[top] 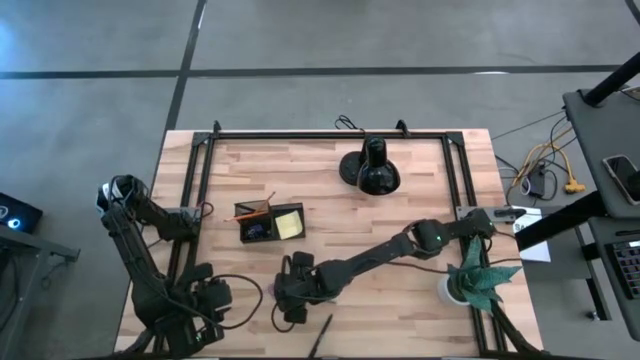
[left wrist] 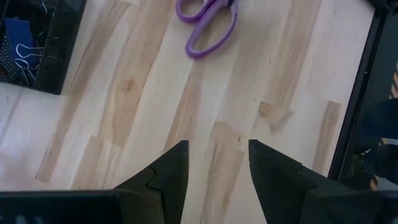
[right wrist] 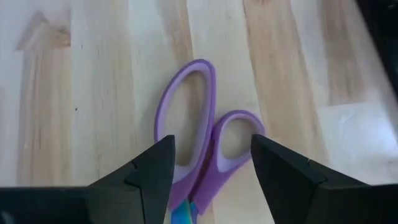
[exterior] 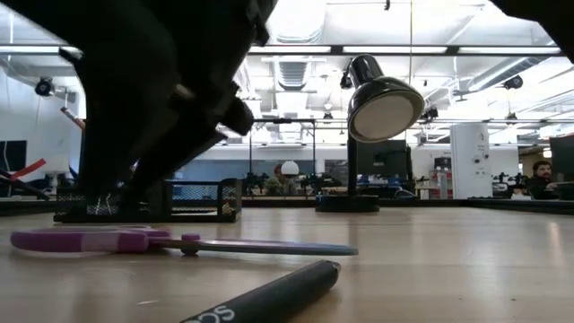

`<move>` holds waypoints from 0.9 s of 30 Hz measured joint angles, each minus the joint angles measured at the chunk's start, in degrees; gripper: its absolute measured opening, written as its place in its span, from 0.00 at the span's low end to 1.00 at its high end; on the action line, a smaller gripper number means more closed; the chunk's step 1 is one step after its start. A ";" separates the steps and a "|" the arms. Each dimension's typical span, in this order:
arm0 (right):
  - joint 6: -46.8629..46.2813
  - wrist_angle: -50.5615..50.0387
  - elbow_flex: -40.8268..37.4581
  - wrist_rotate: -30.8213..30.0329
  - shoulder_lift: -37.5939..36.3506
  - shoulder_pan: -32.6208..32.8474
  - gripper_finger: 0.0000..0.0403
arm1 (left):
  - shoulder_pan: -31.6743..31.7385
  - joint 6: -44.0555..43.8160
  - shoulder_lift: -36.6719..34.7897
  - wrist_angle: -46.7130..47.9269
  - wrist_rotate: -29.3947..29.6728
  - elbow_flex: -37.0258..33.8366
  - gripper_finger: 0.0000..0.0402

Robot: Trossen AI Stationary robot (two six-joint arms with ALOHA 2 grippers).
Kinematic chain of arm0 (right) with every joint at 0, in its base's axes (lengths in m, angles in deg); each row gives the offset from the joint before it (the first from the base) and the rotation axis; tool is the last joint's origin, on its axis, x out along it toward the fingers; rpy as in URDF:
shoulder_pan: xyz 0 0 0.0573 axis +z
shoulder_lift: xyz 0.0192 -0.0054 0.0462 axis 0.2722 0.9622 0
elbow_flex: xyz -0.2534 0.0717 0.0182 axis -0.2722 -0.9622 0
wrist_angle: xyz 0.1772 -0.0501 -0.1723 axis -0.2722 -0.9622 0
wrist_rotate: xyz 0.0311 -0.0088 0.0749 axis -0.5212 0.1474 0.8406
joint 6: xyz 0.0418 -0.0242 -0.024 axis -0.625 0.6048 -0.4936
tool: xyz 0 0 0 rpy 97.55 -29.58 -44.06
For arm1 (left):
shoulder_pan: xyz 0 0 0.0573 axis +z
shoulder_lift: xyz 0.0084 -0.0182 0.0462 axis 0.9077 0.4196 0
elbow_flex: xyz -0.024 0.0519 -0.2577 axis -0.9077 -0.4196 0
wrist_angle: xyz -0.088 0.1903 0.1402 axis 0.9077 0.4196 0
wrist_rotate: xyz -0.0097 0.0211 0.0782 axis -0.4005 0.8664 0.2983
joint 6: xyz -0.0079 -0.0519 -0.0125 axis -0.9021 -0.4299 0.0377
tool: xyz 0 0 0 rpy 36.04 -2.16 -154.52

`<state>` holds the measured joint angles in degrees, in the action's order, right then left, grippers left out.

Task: Pick and place office supplies into organizer
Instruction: Put the purple scissors into the black desk organizer

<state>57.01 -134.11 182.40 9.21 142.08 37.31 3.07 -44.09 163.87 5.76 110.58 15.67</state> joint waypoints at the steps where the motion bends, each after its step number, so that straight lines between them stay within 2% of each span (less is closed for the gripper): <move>1: -0.14 0.85 -0.71 0.36 0.00 -0.05 0.50 | 0.00 0.02 0.00 -0.02 0.19 0.00 0.37; 7: -1.36 5.98 -4.68 0.69 0.52 -0.53 0.50 | 0.00 0.03 0.00 1.05 0.38 -0.02 0.37; 14: -1.25 8.88 -5.08 0.52 3.09 -0.78 0.47 | 0.00 0.07 -0.04 1.32 0.41 -0.04 0.37; 17: -1.09 8.51 -5.48 0.00 3.28 -0.74 0.39 | -0.09 0.07 -0.04 1.36 0.42 -0.04 0.37; 22: 2.03 7.18 -5.55 -1.00 3.19 -1.04 0.11 | -0.22 0.07 -0.04 1.38 0.41 -0.09 0.37; 27: 3.58 6.09 -5.77 -1.62 3.17 -3.67 0.11 | -0.22 -0.08 -0.04 1.37 0.40 -0.11 0.37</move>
<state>60.59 -128.01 176.63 7.58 145.25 33.63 2.85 -44.17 163.82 7.13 110.98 15.56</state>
